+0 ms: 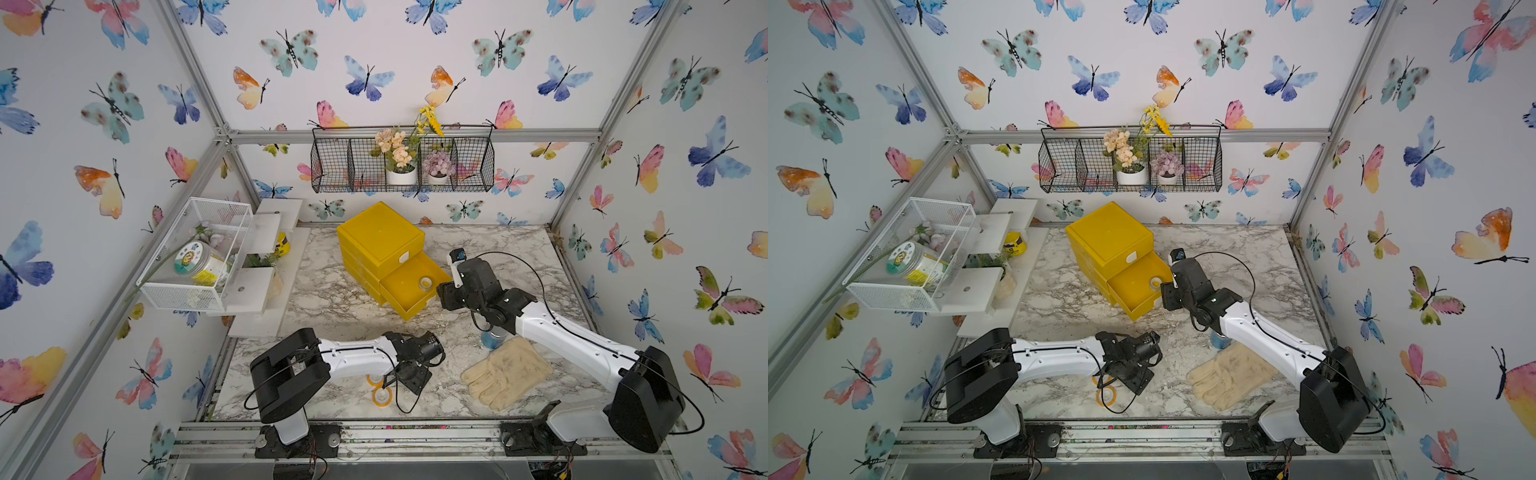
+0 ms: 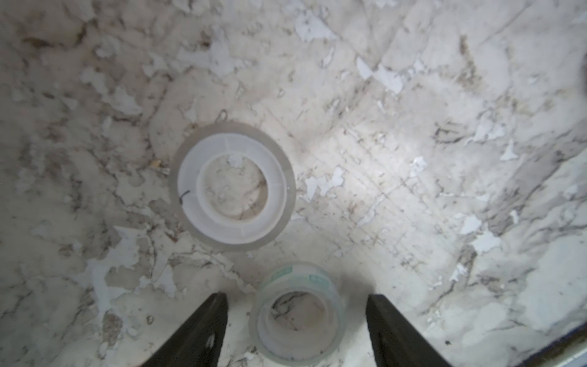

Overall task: Place the transparent tape into the drawer according to color
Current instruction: Pick up the tape at the center of the board.

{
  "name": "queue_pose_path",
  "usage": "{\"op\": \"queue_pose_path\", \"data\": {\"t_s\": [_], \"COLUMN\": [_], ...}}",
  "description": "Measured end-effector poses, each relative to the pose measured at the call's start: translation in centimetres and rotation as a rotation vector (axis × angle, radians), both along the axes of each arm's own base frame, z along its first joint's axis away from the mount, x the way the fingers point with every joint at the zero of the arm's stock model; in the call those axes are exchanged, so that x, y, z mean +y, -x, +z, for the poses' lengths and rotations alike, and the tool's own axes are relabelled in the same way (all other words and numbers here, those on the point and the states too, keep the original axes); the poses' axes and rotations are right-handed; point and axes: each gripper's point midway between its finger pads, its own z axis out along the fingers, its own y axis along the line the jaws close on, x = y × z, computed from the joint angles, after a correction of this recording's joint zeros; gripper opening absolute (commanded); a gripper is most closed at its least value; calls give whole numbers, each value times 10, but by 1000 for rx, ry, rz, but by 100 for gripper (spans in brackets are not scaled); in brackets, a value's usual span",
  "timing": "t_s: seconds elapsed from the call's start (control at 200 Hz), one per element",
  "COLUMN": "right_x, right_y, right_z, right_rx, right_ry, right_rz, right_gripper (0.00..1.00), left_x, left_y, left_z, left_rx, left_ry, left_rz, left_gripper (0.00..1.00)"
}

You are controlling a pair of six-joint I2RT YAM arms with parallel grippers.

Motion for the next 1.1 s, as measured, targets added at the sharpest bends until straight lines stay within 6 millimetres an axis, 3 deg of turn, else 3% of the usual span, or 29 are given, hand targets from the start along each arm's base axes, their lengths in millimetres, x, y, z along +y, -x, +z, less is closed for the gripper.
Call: {"op": "queue_pose_path", "data": {"t_s": [0.12,0.31,0.696,0.916,1.101], "right_x": [-1,-4,-7,-11,-15], "right_y": [0,-1,-3,-5,-8], "right_z": [4,7,8,8,8], "right_rx": [-9,-22,-31,-34,-36], "right_ry": [-4,0,11,14,16], "right_rz": [-4,-16,-33,-45,-60], "right_gripper": [62,63,63,64,64], "left_x": [0,-1,5,11,13], "left_y": [-2,-2,1,-4,-26], "left_z": [-1,-1,5,25,65], "left_rx": [-9,-10,-7,-20,-64], "left_ry": [-8,-7,-10,16,80], "left_rz": [1,-1,5,26,78], "left_gripper": [58,49,44,44,44]}}
